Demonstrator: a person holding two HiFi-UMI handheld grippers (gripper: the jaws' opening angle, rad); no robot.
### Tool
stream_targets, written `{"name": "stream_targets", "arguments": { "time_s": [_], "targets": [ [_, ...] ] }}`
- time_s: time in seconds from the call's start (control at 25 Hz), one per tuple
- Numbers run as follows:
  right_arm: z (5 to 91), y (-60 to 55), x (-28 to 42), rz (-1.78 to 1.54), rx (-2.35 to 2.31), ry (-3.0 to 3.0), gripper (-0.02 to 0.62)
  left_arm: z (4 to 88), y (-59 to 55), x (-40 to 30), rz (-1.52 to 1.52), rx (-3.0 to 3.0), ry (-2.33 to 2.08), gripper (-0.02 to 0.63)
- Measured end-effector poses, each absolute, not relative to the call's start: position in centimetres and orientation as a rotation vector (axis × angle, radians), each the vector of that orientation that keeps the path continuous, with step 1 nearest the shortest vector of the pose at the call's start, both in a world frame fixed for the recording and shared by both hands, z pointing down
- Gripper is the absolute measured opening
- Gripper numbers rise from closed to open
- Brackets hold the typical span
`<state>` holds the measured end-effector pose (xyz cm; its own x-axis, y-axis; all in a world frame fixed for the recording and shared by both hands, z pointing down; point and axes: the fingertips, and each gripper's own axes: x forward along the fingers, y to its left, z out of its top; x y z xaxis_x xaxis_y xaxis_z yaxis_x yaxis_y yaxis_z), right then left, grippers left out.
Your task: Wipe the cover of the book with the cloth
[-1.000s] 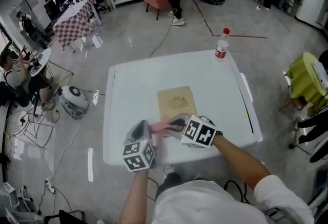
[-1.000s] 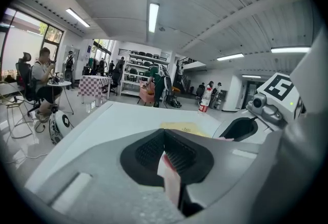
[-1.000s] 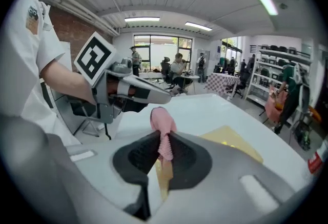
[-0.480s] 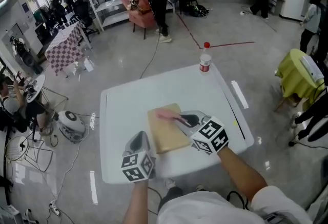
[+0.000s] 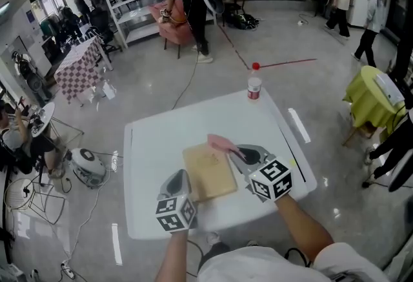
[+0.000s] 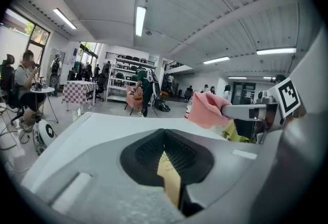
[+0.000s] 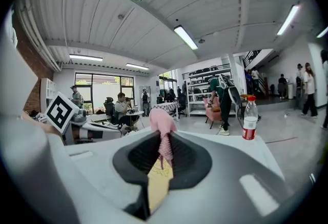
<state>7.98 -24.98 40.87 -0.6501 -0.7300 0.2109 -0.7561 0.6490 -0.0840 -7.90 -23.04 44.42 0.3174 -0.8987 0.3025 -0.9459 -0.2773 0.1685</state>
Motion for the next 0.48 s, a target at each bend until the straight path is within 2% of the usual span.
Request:
{"name": "stream_targets", "arguments": {
  "time_s": [0.48],
  "targets": [
    [41.0,-25.7,6.5,0.232,1.217,-2.71,0.035,44.7,-23.4,-9.0,0.212,2.261,-1.667,0.006]
  ]
}}
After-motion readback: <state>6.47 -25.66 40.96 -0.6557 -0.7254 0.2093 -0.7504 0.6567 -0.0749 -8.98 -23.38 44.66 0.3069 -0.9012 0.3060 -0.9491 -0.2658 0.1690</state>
